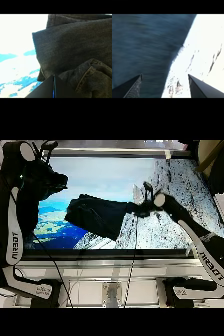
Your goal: Fold the clothes and pants, and hang the long-sleeved shirts on hangers.
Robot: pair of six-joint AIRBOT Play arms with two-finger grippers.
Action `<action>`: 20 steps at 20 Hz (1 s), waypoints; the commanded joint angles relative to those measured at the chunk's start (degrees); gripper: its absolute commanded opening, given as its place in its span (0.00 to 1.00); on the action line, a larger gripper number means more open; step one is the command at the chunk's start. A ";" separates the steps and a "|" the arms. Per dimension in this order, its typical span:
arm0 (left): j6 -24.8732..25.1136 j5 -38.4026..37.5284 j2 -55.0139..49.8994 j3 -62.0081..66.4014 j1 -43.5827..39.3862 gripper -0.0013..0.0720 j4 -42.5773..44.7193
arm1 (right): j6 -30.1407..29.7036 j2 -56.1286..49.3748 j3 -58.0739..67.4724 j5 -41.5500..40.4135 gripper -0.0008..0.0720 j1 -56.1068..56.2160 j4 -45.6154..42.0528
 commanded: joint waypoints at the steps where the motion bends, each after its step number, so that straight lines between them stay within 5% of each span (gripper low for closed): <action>1: -0.02 -0.04 0.02 0.02 0.00 0.04 -0.76 | -15.02 0.04 -15.89 -9.99 0.87 -4.07 33.40; 4: -0.04 -0.07 0.02 0.02 0.00 0.04 -0.85 | -31.02 -5.46 -14.75 -2.54 1.00 -5.35 51.54; 15: 0.00 -0.04 0.00 0.02 0.00 0.04 -2.54 | -31.80 -17.97 -1.84 -2.36 0.96 1.66 51.98; 17: 0.00 -0.04 0.00 0.02 0.00 0.04 -2.54 | -32.00 -17.99 0.39 -1.44 0.80 2.73 51.52; 18: 0.00 -0.04 0.00 0.02 0.00 0.04 -2.54 | -32.00 -17.99 1.99 -0.07 0.51 2.51 51.08; 19: 0.00 -0.04 0.00 0.02 0.00 0.04 -2.54 | -32.02 -17.97 3.85 1.73 0.09 1.75 49.70; 20: 0.00 -0.07 0.00 0.02 0.00 0.04 -2.54 | -31.93 -17.73 5.73 3.48 0.07 0.42 47.08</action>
